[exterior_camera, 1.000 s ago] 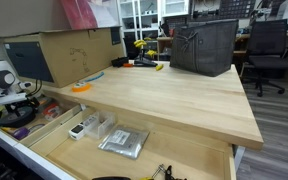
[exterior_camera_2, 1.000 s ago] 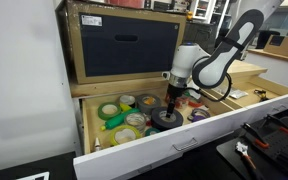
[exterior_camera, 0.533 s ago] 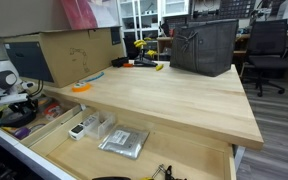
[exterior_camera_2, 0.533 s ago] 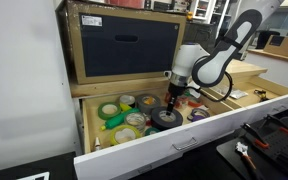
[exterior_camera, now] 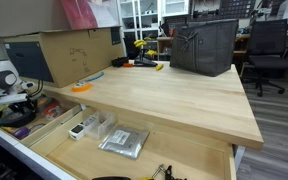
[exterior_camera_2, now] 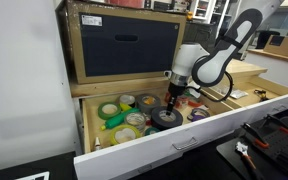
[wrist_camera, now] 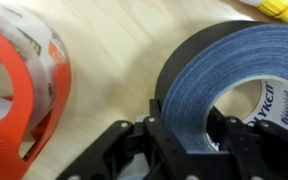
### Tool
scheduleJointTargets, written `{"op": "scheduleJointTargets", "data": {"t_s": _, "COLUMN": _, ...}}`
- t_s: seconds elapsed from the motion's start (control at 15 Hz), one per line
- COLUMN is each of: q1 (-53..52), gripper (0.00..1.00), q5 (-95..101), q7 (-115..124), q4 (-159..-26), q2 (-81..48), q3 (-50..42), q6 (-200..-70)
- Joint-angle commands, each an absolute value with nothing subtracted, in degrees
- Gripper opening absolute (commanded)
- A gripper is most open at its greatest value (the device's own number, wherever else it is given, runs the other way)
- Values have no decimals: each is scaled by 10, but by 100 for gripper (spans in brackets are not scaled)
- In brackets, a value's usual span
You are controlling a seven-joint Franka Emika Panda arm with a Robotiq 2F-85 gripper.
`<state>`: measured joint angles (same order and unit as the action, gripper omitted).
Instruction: Remove the black tape from the drawer
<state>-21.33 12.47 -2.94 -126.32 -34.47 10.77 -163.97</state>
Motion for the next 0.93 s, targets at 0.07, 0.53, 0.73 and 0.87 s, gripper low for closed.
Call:
{"op": "scheduleJointTargets", "data": {"t_s": 0.07, "q1": -189, "gripper": 19, "q5": 113, "q7": -42, "q4": -1295, "q2": -297, "q3": 124, "q6": -1639}}
{"op": "scheduleJointTargets", "data": {"t_s": 0.53, "q1": -109, "gripper": 19, "q5": 65, "q7": -97, "q4": -1324, "q2": -239, "q3": 196, "q6": -1613}}
{"op": "scheduleJointTargets", "data": {"t_s": 0.73, "q1": -95, "gripper": 19, "q5": 48, "q7": -113, "q4": -1328, "q2": -222, "q3": 210, "q6": -1602}}
{"op": "scheduleJointTargets", "data": {"t_s": 0.87, "q1": -88, "gripper": 19, "q5": 38, "q7": -124, "q4": -1327, "q2": -214, "q3": 217, "q6": -1587}}
